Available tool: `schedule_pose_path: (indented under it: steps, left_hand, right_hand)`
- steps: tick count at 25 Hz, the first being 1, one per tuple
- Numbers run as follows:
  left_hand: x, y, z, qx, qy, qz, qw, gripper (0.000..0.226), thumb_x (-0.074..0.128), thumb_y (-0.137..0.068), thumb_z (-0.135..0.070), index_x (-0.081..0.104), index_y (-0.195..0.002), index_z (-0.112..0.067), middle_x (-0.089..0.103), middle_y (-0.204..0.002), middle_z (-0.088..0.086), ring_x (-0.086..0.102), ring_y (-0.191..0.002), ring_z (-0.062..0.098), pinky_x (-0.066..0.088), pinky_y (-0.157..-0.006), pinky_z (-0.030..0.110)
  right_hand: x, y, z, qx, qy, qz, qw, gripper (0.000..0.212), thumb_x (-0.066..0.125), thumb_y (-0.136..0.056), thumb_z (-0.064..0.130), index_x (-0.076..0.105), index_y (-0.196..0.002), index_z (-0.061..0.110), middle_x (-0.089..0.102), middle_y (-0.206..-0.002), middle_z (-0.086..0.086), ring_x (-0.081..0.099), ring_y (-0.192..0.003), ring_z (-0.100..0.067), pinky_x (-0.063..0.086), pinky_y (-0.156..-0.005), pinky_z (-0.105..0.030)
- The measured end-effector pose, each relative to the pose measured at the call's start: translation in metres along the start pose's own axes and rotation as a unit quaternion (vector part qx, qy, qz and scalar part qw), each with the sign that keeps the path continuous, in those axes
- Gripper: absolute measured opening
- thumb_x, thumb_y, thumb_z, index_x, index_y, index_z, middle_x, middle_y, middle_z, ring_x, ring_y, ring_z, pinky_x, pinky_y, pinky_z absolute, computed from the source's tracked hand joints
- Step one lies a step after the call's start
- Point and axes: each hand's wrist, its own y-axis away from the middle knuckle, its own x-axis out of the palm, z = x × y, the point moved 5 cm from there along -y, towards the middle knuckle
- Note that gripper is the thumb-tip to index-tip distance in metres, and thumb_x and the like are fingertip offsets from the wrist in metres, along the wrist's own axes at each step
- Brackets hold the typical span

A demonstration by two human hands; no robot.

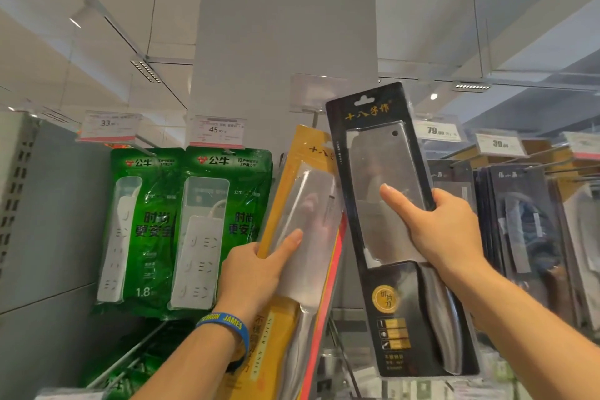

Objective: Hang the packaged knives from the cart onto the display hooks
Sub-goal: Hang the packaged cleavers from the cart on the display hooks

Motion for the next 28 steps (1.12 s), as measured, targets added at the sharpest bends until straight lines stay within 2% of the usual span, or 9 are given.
schedule_pose_path:
  steps: [4, 6, 9, 13, 15, 17, 20, 24, 28]
  left_hand:
    - [-0.017, -0.005, 0.01, -0.035, 0.03, -0.017, 0.999, 0.075, 0.062, -0.059, -0.088, 0.071, -0.069, -0.014, 0.072, -0.064, 0.001, 0.069, -0.058, 0.018, 0.059, -0.059, 0.033]
    - [-0.016, -0.004, 0.006, -0.021, 0.016, -0.007, 1.0, 0.081, 0.059, -0.053, -0.093, 0.068, -0.064, -0.013, 0.07, -0.061, 0.002, 0.066, -0.053, 0.018, 0.052, -0.054, 0.031]
    - [-0.005, 0.001, 0.003, -0.003, -0.021, 0.024, 0.999, 0.078, 0.06, -0.051, -0.093, 0.063, -0.059, -0.016, 0.067, -0.06, 0.004, 0.062, -0.055, 0.021, 0.047, -0.053, 0.032]
    - [-0.013, 0.004, 0.032, -0.087, 0.008, -0.012, 0.996, 0.089, 0.066, -0.059, -0.084, 0.073, -0.083, 0.001, 0.073, -0.076, 0.015, 0.071, -0.073, 0.03, 0.061, -0.071, 0.044]
    - [-0.018, 0.011, 0.035, -0.067, -0.022, -0.034, 0.997, 0.093, 0.061, -0.053, -0.091, 0.07, -0.072, 0.0, 0.069, -0.066, 0.012, 0.065, -0.058, 0.021, 0.053, -0.058, 0.033]
    - [-0.02, 0.014, 0.022, -0.022, -0.031, -0.042, 0.998, 0.089, 0.057, -0.048, -0.096, 0.064, -0.058, -0.007, 0.064, -0.054, 0.005, 0.057, -0.046, 0.016, 0.047, -0.049, 0.03]
    - [-0.022, 0.003, 0.008, -0.001, -0.004, -0.051, 0.999, 0.08, 0.061, -0.055, -0.092, 0.062, -0.057, -0.011, 0.062, -0.052, 0.0, 0.059, -0.047, 0.018, 0.052, -0.049, 0.035]
    - [-0.026, -0.005, -0.007, 0.038, -0.039, -0.058, 0.997, 0.07, 0.058, -0.058, -0.09, 0.037, -0.048, -0.024, 0.039, -0.04, -0.009, 0.037, -0.036, 0.004, 0.031, -0.041, 0.023]
    - [-0.018, -0.005, 0.0, 0.034, -0.034, -0.028, 0.998, 0.073, 0.055, -0.053, -0.096, 0.044, -0.05, -0.023, 0.043, -0.043, -0.007, 0.042, -0.039, 0.007, 0.035, -0.043, 0.025]
  right_hand:
    - [-0.001, 0.0, -0.008, 0.022, -0.014, 0.006, 1.0, 0.087, 0.063, -0.064, 0.09, 0.06, -0.09, 0.007, 0.065, -0.093, -0.01, 0.061, -0.09, -0.03, 0.048, -0.074, -0.042]
    - [-0.002, 0.0, -0.011, 0.024, -0.017, 0.003, 1.0, 0.086, 0.062, -0.062, 0.092, 0.058, -0.095, 0.012, 0.061, -0.097, -0.008, 0.057, -0.091, -0.025, 0.047, -0.077, -0.042]
    - [0.002, 0.002, -0.01, 0.034, -0.03, 0.018, 0.999, 0.097, 0.065, -0.066, 0.088, 0.065, -0.112, 0.002, 0.07, -0.115, -0.015, 0.066, -0.107, -0.036, 0.055, -0.088, -0.051]
    - [-0.002, 0.004, -0.008, 0.024, -0.024, 0.012, 0.999, 0.089, 0.065, -0.065, 0.087, 0.061, -0.089, 0.002, 0.07, -0.091, -0.01, 0.065, -0.083, -0.03, 0.054, -0.073, -0.048]
    - [-0.002, 0.005, -0.005, 0.014, -0.017, 0.009, 1.0, 0.086, 0.064, -0.064, 0.087, 0.055, -0.083, 0.004, 0.066, -0.085, -0.005, 0.059, -0.076, -0.026, 0.047, -0.064, -0.04]
    - [-0.001, 0.003, -0.003, 0.005, -0.025, -0.001, 1.0, 0.083, 0.064, -0.065, 0.087, 0.056, -0.088, 0.007, 0.059, -0.088, -0.007, 0.053, -0.08, -0.023, 0.042, -0.066, -0.036]
    - [0.005, 0.0, -0.003, 0.005, -0.046, 0.007, 0.999, 0.088, 0.066, -0.064, 0.088, 0.062, -0.09, 0.004, 0.068, -0.091, -0.014, 0.06, -0.084, -0.025, 0.05, -0.071, -0.044]
    - [0.008, 0.001, -0.009, 0.014, -0.053, 0.008, 0.998, 0.09, 0.069, -0.067, 0.085, 0.066, -0.096, -0.001, 0.071, -0.103, -0.018, 0.067, -0.096, -0.037, 0.055, -0.081, -0.051]
    - [0.009, 0.004, -0.009, 0.015, -0.055, 0.003, 0.998, 0.078, 0.069, -0.066, 0.084, 0.055, -0.076, 0.008, 0.058, -0.079, -0.013, 0.053, -0.075, -0.024, 0.043, -0.066, -0.037]
